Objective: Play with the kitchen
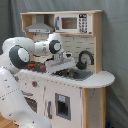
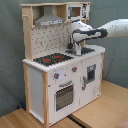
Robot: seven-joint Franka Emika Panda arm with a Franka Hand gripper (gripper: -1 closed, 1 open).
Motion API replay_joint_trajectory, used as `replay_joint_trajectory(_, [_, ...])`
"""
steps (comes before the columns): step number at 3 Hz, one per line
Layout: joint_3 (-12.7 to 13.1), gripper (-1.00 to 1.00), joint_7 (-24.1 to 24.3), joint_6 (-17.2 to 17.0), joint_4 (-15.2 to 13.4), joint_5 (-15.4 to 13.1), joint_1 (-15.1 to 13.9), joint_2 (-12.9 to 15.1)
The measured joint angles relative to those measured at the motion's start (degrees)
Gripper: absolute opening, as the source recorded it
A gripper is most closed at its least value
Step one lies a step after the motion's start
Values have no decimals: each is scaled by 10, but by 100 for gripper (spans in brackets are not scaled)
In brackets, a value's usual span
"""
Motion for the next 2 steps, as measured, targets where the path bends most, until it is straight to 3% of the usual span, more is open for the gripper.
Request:
replay_joint_trajectory(1, [1,-100,0,-1,0,0,0,0])
replay_joint_trajectory(2, [-4,-100,0,-46,29,1,0,15])
